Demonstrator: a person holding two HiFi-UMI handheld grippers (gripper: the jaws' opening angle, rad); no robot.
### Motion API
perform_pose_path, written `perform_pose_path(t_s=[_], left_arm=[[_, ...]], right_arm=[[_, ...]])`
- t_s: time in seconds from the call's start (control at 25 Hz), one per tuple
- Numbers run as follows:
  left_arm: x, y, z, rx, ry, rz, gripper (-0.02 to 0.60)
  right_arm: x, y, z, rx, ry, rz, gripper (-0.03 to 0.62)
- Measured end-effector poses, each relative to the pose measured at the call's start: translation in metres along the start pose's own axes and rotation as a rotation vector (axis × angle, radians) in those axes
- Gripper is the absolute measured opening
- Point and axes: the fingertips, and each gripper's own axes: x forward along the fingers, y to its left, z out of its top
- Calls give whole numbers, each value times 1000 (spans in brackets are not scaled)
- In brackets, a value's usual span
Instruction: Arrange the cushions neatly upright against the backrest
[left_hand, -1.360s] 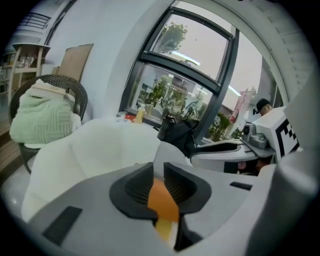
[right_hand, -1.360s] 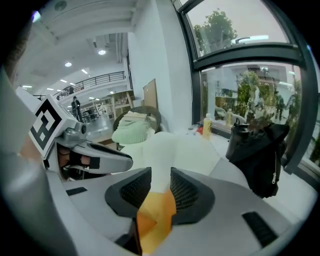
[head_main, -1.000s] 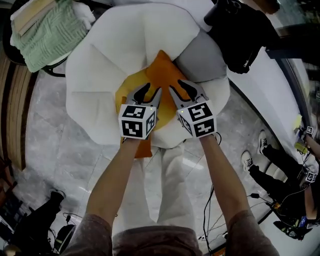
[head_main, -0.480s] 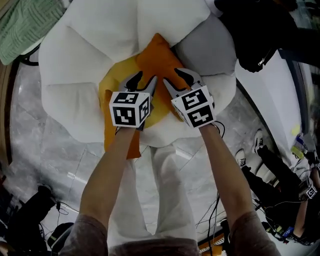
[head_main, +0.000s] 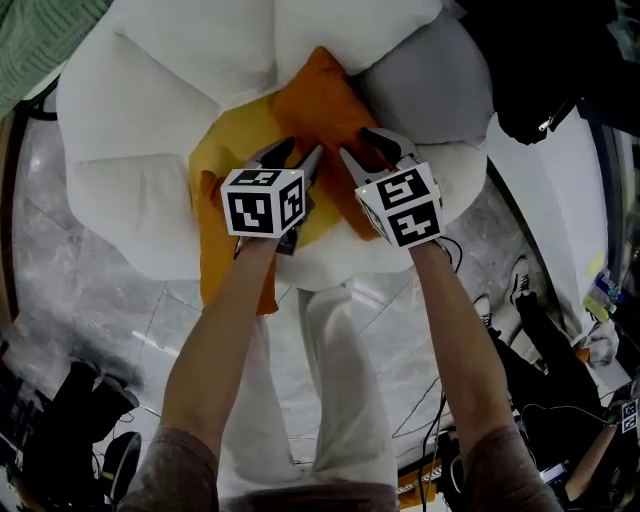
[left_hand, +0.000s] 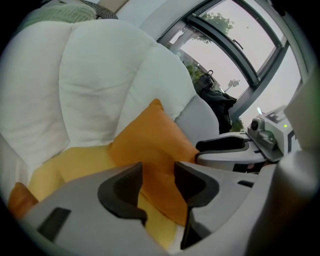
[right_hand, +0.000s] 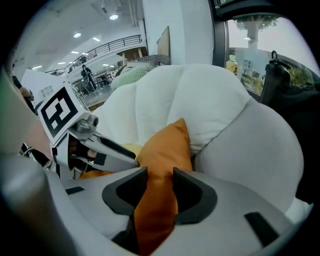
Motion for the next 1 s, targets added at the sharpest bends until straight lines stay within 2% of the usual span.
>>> perform_pose_path(t_s=[0.2, 0.36, 0.56, 0.64, 0.8, 1.0], left_arm=[[6, 0, 1, -23, -3, -8, 192], [10, -4, -1, -70, -9, -29, 176], [8, -6, -1, -127, -33, -40, 43], [5, -7, -2, -144, -43, -38, 14], [-3, -14, 3, -110, -40, -35, 8], [-23, -36, 27, 11, -36, -34, 8]], right_arm=[[3, -3, -2, 9, 0, -6, 160], [2, -6, -4, 26, 2, -6, 155], [5, -1, -6, 25, 8, -17, 94], [4, 2, -9, 14, 15, -16, 59], [-4, 2, -5, 57, 2, -19, 45], [-28, -2, 5, 177, -60, -32, 44]])
